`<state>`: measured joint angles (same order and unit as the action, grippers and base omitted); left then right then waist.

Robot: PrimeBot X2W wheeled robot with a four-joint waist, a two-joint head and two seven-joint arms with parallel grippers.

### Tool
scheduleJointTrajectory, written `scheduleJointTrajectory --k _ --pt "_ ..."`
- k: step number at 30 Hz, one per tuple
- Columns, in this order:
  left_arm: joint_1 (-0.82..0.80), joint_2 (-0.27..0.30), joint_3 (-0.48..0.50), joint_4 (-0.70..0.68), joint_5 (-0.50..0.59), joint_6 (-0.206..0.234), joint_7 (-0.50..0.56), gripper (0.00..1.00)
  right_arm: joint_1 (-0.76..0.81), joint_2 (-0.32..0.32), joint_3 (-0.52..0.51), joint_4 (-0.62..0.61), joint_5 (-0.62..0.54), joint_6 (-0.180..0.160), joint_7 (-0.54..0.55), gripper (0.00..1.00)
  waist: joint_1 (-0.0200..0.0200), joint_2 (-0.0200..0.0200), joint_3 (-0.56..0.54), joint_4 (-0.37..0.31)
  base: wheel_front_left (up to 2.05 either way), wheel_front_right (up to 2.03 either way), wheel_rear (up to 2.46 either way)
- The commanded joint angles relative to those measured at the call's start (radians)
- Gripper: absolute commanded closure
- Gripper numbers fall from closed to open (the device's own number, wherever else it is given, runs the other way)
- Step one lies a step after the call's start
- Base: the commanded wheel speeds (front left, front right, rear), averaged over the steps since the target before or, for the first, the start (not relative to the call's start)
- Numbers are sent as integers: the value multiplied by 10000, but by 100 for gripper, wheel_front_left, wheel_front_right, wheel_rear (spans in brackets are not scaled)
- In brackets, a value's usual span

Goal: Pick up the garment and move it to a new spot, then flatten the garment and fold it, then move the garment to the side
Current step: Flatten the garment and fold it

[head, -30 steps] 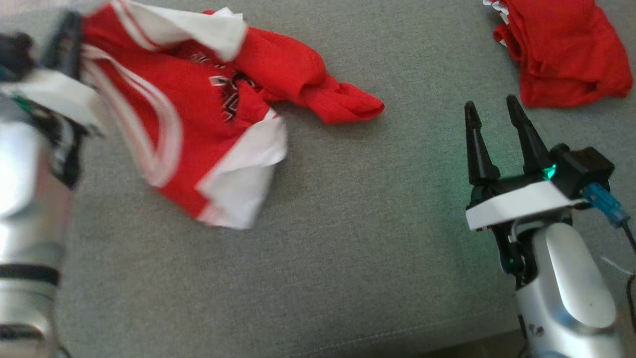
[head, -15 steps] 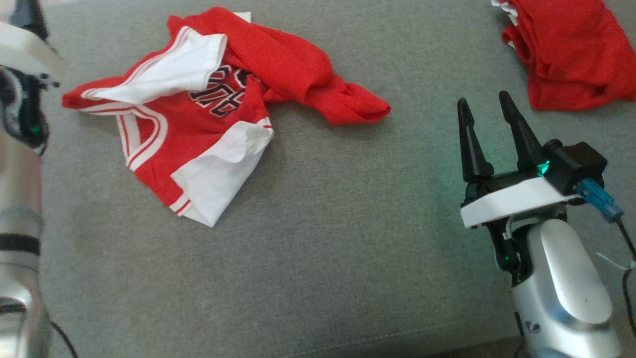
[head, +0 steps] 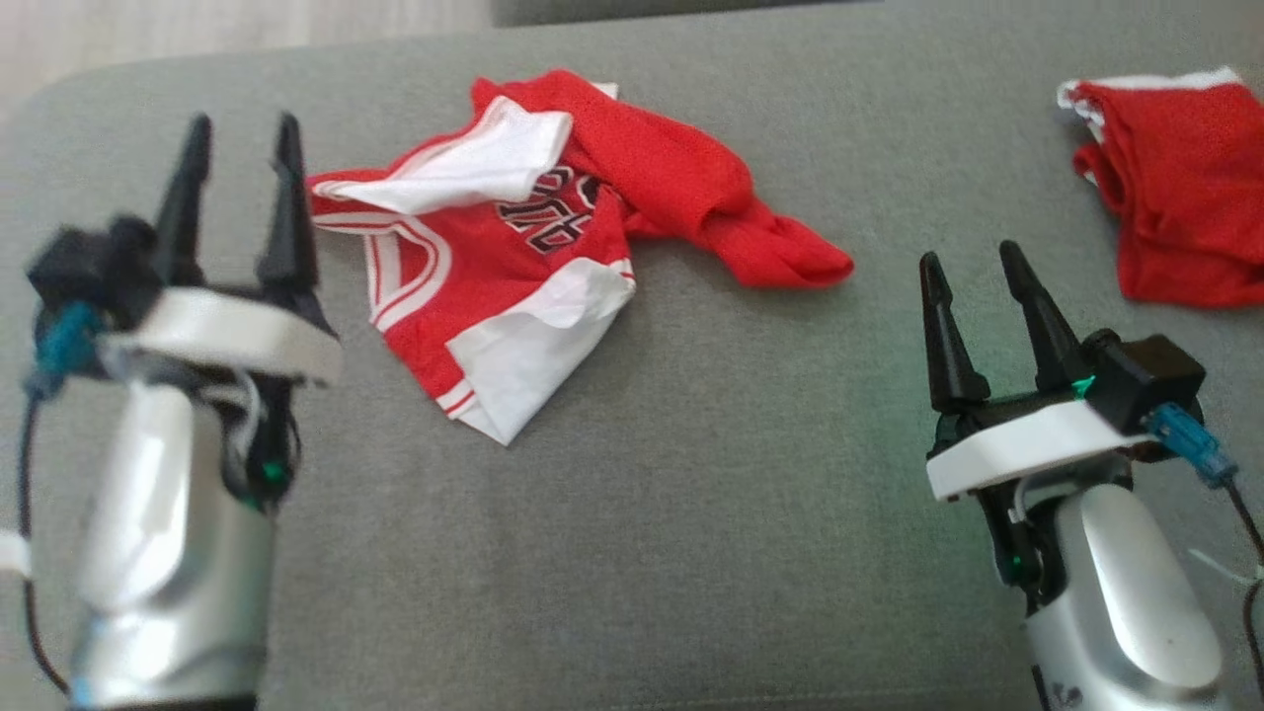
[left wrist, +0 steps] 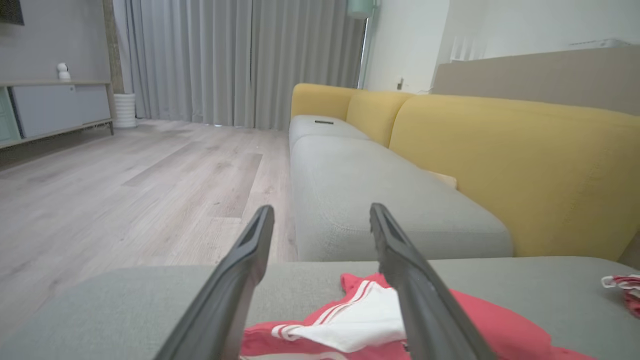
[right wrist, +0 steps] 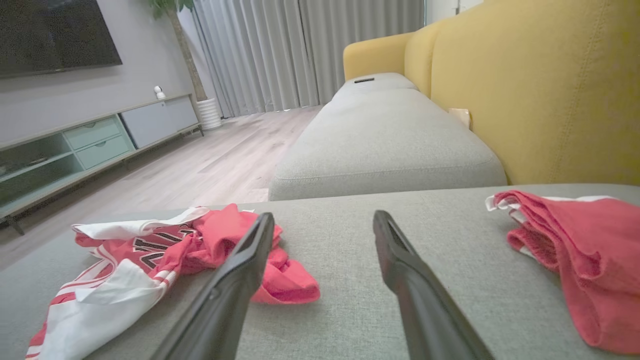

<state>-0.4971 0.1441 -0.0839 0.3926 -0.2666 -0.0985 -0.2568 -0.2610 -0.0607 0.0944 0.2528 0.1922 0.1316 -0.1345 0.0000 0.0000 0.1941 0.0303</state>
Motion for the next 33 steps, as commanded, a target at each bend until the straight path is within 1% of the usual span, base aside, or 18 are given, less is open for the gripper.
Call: scheduleJointTrajectory --k 1,5,11,15,18,22,25,26,30,33 --pt "-54 146 346 -588 51 -34 -48 0 -132 -1 225 -316 -3 -9 -15 0 0 0 -250 223 0 0 0" --pt "1246 -326 283 -1540 227 -97 -48 0 43 18 143 -269 6 -9 -116 0 0 0 -514 393 0 0 0" --pt "2793 -724 70 -2276 225 -180 -48 0 308 64 163 -204 110 -9 -192 0 0 0 -728 528 0 0 0" --pt "3176 -868 -63 -2541 103 -195 -49 0 328 79 -32 -237 147 -9 -152 0 0 0 -641 788 0 0 0" --pt "3179 -912 -158 -2637 41 -197 -49 0 46 77 24 -218 84 -9 44 0 0 0 -444 1016 0 0 0" --pt "3055 -932 -453 -2619 -82 -202 -49 0 -636 43 37 152 210 -9 750 0 0 0 -93 1393 0 0 0" --pt "2925 -935 -748 -2592 -311 -124 -49 0 -1237 10 20 713 587 -9 1468 0 0 0 127 1731 0 0 0" --pt "2925 -935 -748 -2592 -311 -124 -49 0 -1237 10 20 713 587 -9 1468 0 0 0 127 1731 0 0 0" --pt "2756 -936 -1128 -2590 -589 33 -49 0 -2037 -48 -74 1551 1267 -9 2470 0 0 0 410 2218 0 0 0" --pt "2697 -937 -1328 -2551 -757 123 -49 0 -2563 -42 -13 2116 1998 -9 3231 0 0 0 545 2507 0 0 0"
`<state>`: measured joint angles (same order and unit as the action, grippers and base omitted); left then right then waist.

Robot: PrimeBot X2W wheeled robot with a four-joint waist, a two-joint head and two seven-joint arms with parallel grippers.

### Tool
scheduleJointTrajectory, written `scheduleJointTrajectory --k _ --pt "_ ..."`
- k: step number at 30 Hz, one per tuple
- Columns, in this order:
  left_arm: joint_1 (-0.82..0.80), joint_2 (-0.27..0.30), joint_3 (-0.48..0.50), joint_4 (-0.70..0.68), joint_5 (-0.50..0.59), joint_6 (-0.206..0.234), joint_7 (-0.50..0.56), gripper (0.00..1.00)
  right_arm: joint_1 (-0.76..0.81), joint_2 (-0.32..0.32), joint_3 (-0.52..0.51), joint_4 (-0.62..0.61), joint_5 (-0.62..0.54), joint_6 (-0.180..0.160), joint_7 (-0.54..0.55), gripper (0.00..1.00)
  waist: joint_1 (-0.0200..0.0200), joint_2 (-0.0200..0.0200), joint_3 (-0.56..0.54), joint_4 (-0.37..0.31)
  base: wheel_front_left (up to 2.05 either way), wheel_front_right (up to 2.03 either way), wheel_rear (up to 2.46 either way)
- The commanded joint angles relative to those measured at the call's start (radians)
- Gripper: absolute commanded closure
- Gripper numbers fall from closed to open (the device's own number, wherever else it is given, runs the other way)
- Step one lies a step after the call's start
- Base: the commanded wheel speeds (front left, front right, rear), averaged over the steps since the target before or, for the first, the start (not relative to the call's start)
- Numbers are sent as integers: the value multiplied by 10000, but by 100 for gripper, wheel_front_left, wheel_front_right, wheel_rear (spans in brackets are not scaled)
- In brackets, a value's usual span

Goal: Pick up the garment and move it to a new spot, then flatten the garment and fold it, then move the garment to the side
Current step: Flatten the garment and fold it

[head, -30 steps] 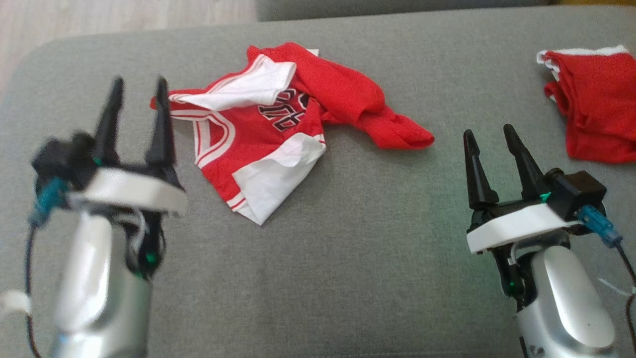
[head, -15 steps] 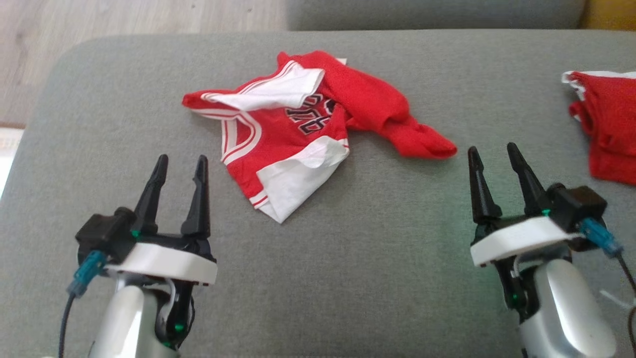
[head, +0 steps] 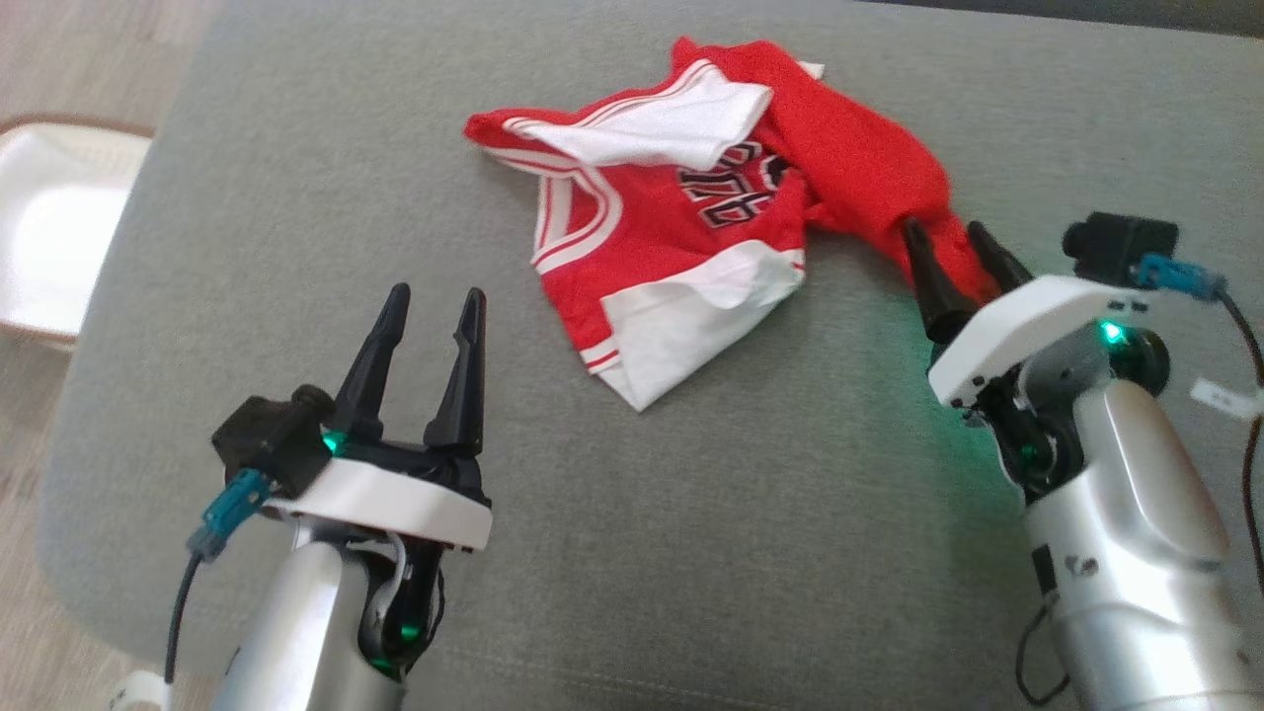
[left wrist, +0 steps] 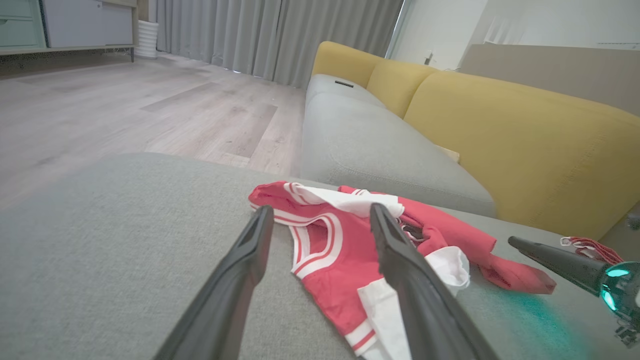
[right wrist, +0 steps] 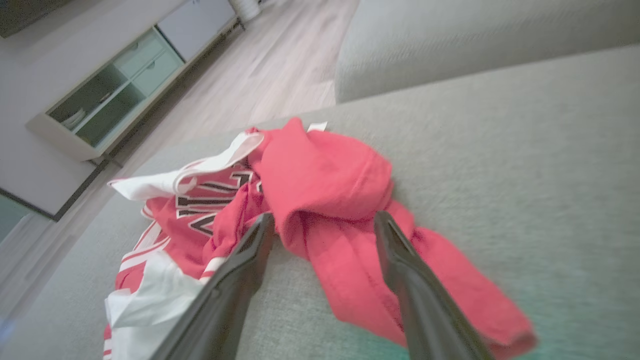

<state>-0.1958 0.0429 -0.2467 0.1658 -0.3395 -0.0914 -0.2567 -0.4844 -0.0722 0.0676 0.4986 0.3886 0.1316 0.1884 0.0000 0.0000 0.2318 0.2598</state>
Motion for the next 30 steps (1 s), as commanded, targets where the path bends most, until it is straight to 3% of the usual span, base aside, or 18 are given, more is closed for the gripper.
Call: scheduleJointTrajectory --k 1,7,12,13,14,21,22,30 --pt "-322 75 253 -261 -65 75 -51 0 -471 69 249 -154 234 -9 258 0 0 0 204 288 0 0 0" --pt "-419 75 -38 -267 -302 159 -51 0 -1156 -49 212 666 671 -9 961 0 0 0 380 703 0 0 0" --pt "-467 75 -174 -292 -424 227 -51 0 -1608 -154 116 1107 699 -9 696 0 0 0 469 894 0 0 0" --pt "-461 75 -192 -294 -434 237 -51 0 -1697 -196 133 1164 617 -9 553 66 0 0 484 909 0 0 0" --pt "-454 75 -215 -293 -445 245 -51 0 -1771 -243 165 1230 556 -9 454 100 0 0 495 917 0 0 0" --pt "-503 74 -444 -345 -639 292 -51 0 -2544 -1436 569 1432 -108 -9 207 100 0 0 553 961 0 0 0" --pt "-559 74 -572 -372 -706 300 -51 0 -2881 -1979 624 1484 -279 -9 276 100 0 0 602 1046 0 0 0" --pt "-787 74 -1051 -535 -1016 373 -51 0 -4604 -4449 1307 1930 -1324 -9 441 100 0 0 892 1517 0 0 0"
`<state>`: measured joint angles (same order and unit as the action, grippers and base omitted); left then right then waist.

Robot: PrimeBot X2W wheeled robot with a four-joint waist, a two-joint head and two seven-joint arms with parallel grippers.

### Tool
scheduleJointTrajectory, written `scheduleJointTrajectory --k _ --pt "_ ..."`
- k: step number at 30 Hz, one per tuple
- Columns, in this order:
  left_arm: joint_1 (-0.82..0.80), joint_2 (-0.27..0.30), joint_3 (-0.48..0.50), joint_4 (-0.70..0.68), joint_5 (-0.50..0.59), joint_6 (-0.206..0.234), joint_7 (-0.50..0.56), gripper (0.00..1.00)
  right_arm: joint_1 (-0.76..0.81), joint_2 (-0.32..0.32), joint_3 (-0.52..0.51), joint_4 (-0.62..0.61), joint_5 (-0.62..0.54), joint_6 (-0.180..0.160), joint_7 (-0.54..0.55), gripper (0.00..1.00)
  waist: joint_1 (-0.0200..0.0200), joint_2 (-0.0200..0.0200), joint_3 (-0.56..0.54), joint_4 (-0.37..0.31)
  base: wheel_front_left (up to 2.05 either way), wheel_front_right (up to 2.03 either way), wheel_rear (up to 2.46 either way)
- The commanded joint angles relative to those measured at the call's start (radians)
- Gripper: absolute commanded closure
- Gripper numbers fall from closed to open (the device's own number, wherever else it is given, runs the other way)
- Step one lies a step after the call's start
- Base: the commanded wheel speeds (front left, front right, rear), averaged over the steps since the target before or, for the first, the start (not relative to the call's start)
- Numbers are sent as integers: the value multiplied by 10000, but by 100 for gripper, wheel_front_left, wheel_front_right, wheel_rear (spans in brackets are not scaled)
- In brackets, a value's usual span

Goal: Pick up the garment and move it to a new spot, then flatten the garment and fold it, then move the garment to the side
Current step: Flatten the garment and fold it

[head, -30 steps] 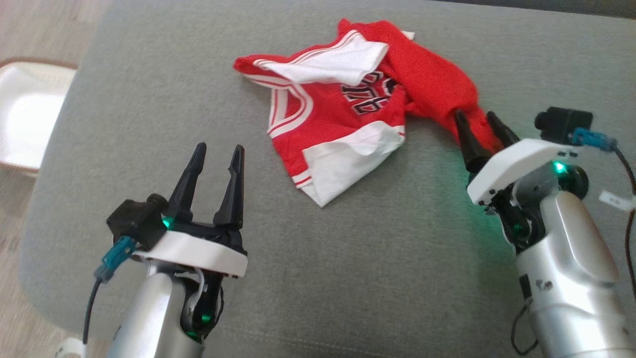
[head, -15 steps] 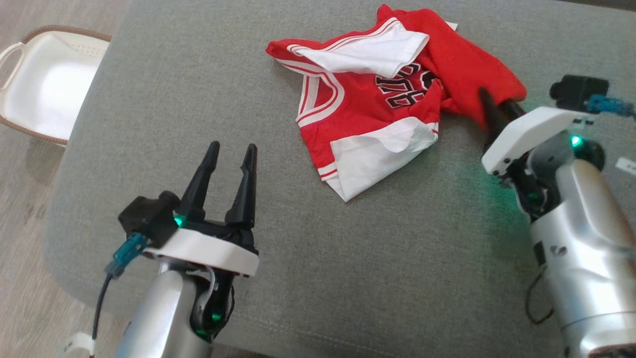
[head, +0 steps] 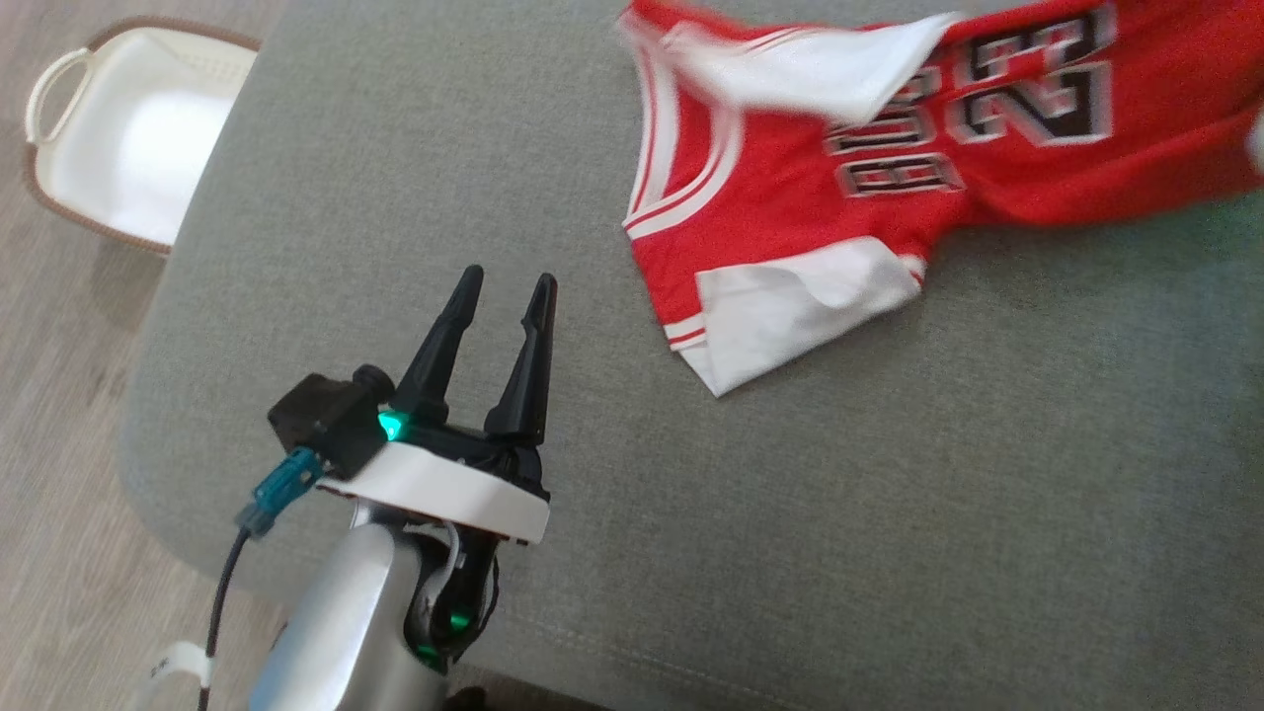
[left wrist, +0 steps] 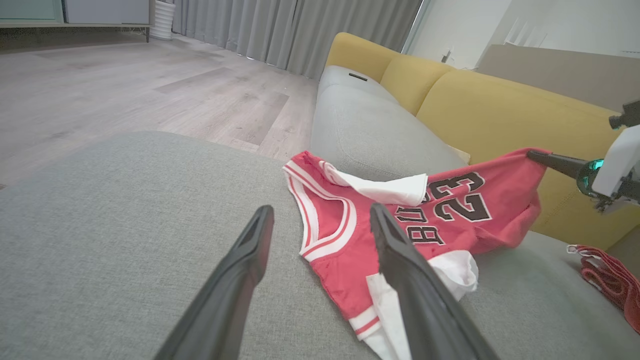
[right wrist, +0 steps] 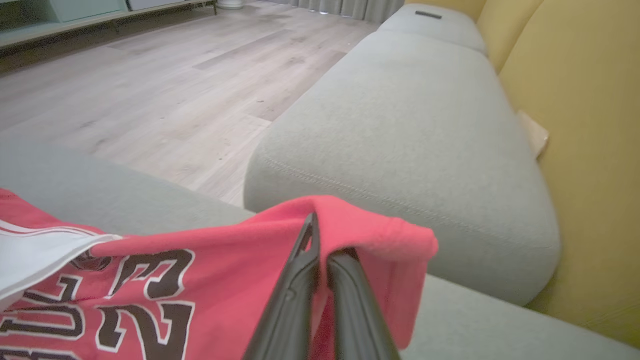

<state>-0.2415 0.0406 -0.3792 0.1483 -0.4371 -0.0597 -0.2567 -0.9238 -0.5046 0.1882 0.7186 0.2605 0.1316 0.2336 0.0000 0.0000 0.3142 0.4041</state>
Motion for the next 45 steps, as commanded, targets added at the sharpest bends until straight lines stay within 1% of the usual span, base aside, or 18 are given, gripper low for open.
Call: scheduleJointTrajectory --k 1,2,3,4,6,9,15,21,27,32,36,39,45 --pt "-344 97 244 -376 -65 63 -51 0 -430 -338 148 -108 -153 -9 -6 100 0 0 102 113 0 0 0" --pt "-355 97 221 -384 -84 65 -51 0 -623 -506 247 46 -298 -9 -1 100 0 0 131 146 0 0 0" --pt "-365 97 202 -389 -97 69 -51 0 -793 -631 353 207 -419 -9 -18 52 0 0 152 167 0 0 0" --pt "-374 97 187 -393 -106 73 -51 0 -940 -717 392 405 -529 -9 -11 0 0 0 168 182 0 0 0" --pt "-394 97 173 -388 -119 84 -51 0 -1174 -852 526 772 -835 -9 -49 0 0 0 189 193 0 0 0" --pt "-416 97 199 -383 -128 106 -51 0 -1336 -825 566 1128 -955 -9 -173 0 0 0 166 154 0 0 0" --pt "-413 97 458 -389 39 112 -51 0 -1304 -189 580 1757 -729 -9 -797 0 0 0 -80 -358 0 0 0" --pt "-389 97 829 -417 256 41 -51 0 -918 387 858 1703 -207 -9 -1744 0 0 0 -497 -1119 0 0 0" --pt "-204 97 1177 -414 363 -57 -51 0 -59 1015 1327 881 673 -9 -2893 0 0 0 -1013 -2004 0 0 0" --pt "88 97 1501 -434 437 -99 -51 0 1240 1569 1339 -207 1124 -9 -3925 0 0 0 -1457 -2779 0 0 0" --pt "329 97 1666 -464 483 -144 -51 0 2529 2055 968 -1152 1178 -9 -4416 0 0 0 -1709 -3311 0 0 0" --pt "446 97 1740 -454 529 -192 -51 0 3594 2464 406 -1885 1005 -9 -4615 0 0 0 -1826 -3580 0 0 0" --pt "703 97 1873 -352 572 -272 -51 0 5718 3674 -714 -3241 477 -9 -4754 0 0 0 -1958 -4042 0 0 0"
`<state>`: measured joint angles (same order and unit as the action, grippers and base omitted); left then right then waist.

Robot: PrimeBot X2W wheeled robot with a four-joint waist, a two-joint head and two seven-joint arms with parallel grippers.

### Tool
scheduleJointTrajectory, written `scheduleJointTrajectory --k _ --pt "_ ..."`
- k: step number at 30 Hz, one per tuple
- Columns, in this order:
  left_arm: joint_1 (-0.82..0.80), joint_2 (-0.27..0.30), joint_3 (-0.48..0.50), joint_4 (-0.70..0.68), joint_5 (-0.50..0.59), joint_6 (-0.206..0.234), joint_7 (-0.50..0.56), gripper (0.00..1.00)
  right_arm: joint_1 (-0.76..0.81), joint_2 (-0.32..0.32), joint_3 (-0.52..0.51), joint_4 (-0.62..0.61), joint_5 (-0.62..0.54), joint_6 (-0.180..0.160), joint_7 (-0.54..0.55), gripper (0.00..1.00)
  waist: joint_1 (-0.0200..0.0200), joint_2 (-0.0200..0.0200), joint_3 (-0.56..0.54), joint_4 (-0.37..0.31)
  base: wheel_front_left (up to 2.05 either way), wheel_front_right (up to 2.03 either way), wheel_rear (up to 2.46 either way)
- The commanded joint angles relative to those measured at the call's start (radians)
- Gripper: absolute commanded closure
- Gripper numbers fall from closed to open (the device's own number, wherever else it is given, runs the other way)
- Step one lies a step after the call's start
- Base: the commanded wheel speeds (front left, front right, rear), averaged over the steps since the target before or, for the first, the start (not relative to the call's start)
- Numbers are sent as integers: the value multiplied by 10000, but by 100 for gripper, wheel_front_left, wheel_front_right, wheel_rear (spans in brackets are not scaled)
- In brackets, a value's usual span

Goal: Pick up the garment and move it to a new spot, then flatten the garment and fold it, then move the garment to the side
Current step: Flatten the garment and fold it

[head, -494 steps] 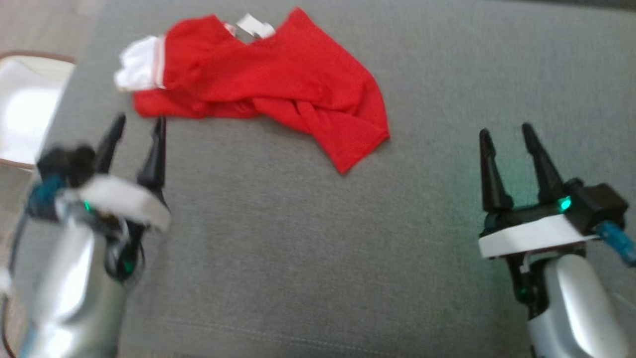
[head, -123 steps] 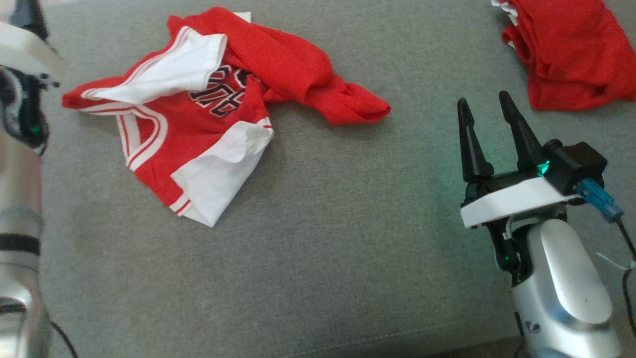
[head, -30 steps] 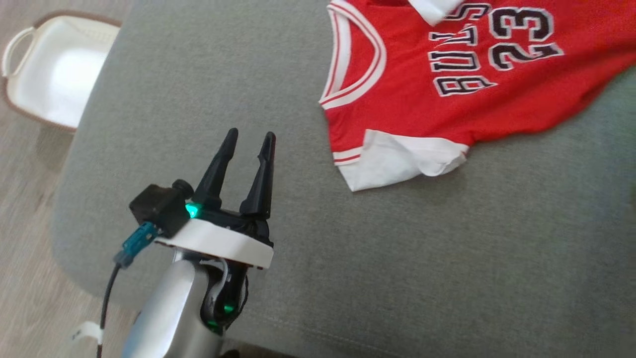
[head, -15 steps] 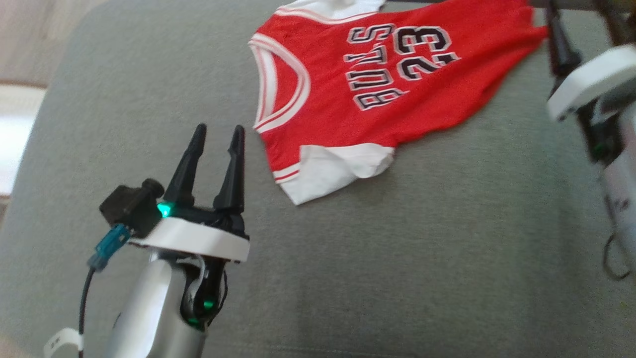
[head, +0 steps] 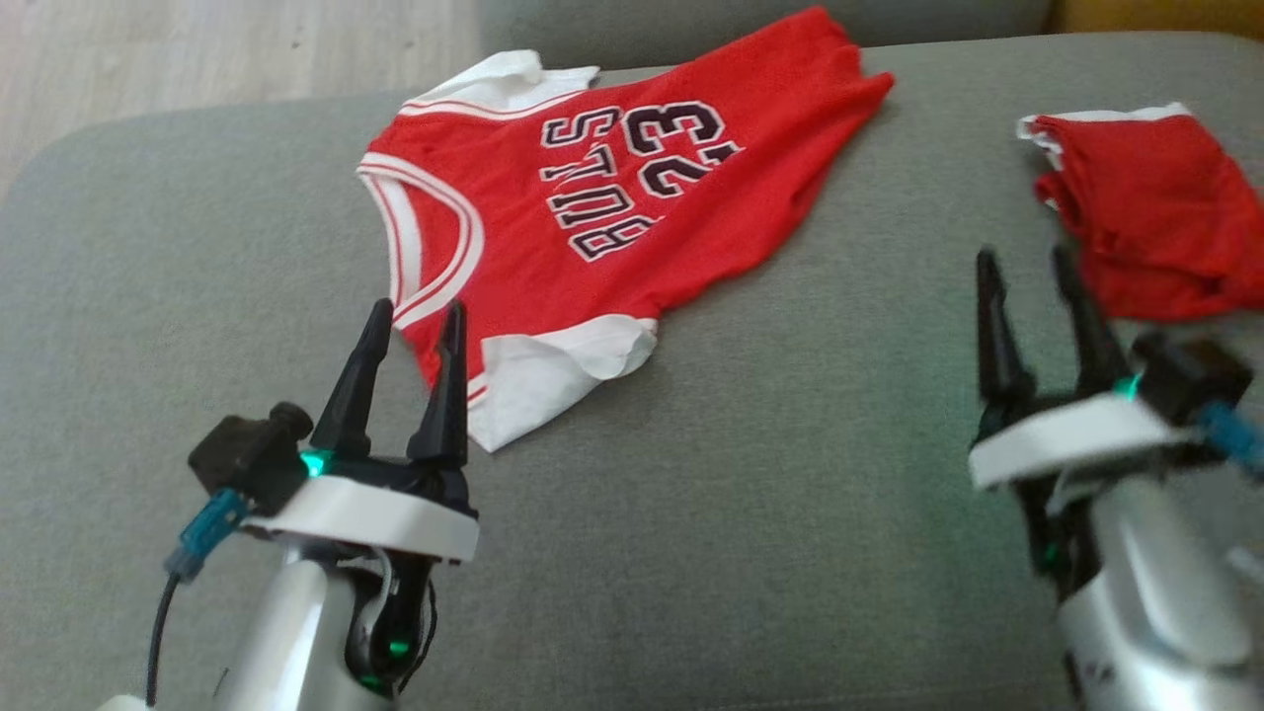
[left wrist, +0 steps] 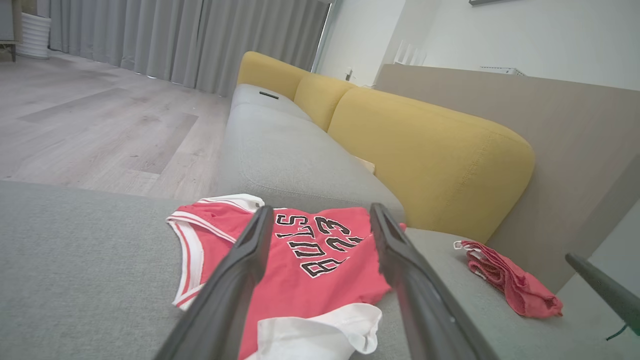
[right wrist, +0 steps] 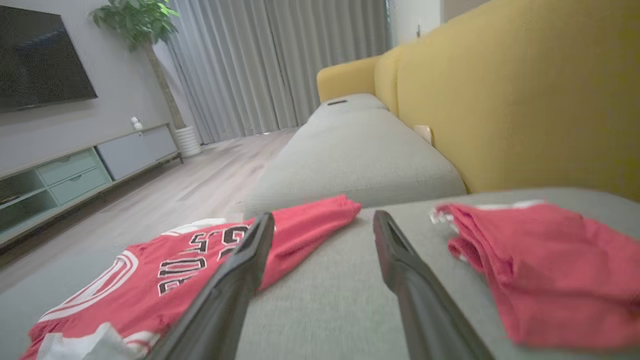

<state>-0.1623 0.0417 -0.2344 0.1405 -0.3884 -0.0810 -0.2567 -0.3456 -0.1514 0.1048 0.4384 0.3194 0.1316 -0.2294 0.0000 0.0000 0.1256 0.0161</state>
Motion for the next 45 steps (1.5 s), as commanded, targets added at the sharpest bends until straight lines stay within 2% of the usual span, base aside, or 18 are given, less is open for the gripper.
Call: scheduleJointTrajectory --k 1,6,12,19,25,29,36,37,38,39,45 --pt "-52 85 445 -247 84 -72 -51 0 203 302 -28 -621 -195 -9 -128 0 0 0 -69 -214 0 0 0" --pt "-59 85 568 -171 104 -128 -51 0 1020 791 -502 -1390 -586 -9 -120 0 0 0 22 -408 0 0 0" --pt "-324 85 377 161 257 -252 -51 0 1173 948 -597 -2009 -744 -9 79 0 0 0 281 -565 0 0 0" --pt "-1082 167 -162 2085 1031 -355 -51 0 1254 998 -588 -2338 -836 -9 307 0 0 0 656 -765 0 0 0" --pt "-1991 315 -153 4130 1430 89 15 0 1268 1008 -530 -2435 -715 -9 353 0 0 0 959 -912 0 0 0" --pt "-2500 372 -80 4898 1504 229 -14 0 1244 1009 -502 -2423 -673 -9 355 0 0 0 1077 -969 0 0 0" --pt "-3009 370 -134 5710 1469 63 -41 0 1169 1010 -513 -2398 -631 -9 361 0 0 0 1192 -1045 0 0 0" --pt "-3059 366 -158 5789 1451 14 -43 3 1162 1010 -520 -2391 -627 -9 360 0 0 0 1197 -1046 0 0 0" --pt "-3106 364 -176 5847 1441 -22 -45 60 1159 1010 -530 -2384 -625 -9 359 0 0 0 1198 -1043 0 0 0" --pt "-3148 360 -196 5849 1438 -61 -46 100 1157 1010 -540 -2377 -625 -9 358 0 0 0 1199 -1038 0 0 0" --pt "-3154 475 -153 5047 1544 -256 -49 100 1157 1011 -638 -2288 -619 -9 367 0 0 0 1089 -945 0 0 0"
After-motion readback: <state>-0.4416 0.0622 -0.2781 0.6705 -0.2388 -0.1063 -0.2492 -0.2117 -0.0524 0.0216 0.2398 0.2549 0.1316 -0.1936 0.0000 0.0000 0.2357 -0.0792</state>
